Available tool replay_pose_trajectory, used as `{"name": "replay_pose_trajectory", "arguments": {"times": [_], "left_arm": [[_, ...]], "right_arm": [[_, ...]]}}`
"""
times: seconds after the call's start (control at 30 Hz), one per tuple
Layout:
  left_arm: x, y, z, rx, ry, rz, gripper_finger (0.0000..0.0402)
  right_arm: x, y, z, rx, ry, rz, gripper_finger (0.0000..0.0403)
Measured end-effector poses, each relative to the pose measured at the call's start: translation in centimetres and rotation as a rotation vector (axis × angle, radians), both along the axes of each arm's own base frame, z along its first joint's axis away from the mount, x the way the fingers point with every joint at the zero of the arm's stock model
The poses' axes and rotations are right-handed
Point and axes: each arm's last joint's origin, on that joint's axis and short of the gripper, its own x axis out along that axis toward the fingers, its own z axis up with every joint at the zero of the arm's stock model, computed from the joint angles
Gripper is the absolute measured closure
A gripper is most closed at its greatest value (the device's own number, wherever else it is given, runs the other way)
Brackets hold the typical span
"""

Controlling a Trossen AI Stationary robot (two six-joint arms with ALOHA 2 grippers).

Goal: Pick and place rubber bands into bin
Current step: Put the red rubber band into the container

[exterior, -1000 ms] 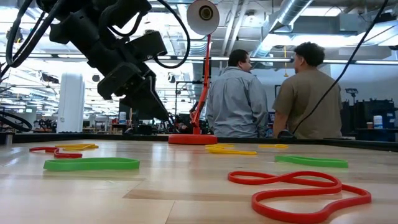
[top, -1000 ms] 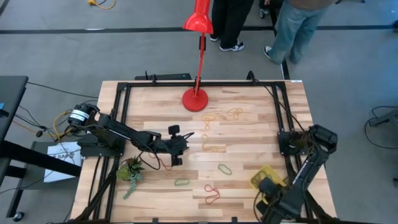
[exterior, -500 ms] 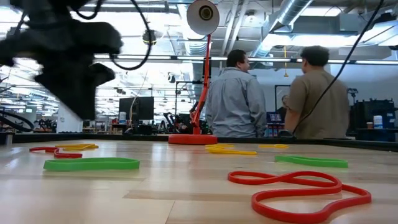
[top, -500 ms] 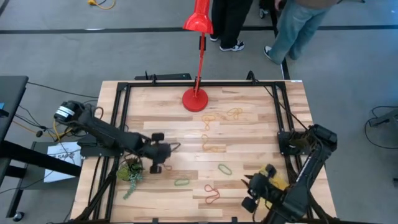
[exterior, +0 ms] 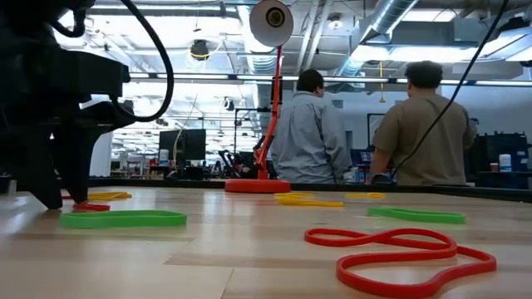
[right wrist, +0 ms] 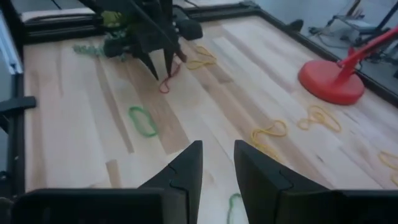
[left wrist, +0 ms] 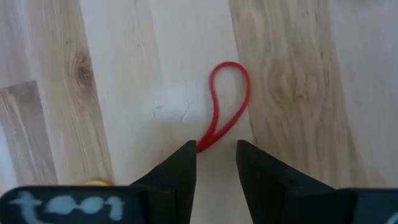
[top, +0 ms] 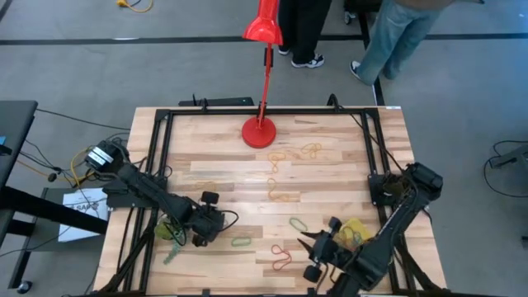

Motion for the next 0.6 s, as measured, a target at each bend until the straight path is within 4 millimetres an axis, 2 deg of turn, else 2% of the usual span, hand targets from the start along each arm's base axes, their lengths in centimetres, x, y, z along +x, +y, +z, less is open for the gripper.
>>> {"name": "replay_pose_trajectory", "arguments": {"times": [0.33,0.5,0.6], "left_arm": [[0.2,0.0,0.1,0.034,-0.021,-0.069,0.0297],[0.4,0.0,0.1,0.045,-0.034,-0.112,0.0297],[0.4,0.0,0.1,0.044,-0.039,-0.112,0.0297]], "right_arm": [[3.5,-3.5,-0.1,-0.044,0.062,-0.079,0.0316],[5.6,-6.1,-0.5,-0.033,0.092,-0.163,0.0316],[6.8,-7.8,-0.8,0.03,0.153,-0.201,0.0316]]}}
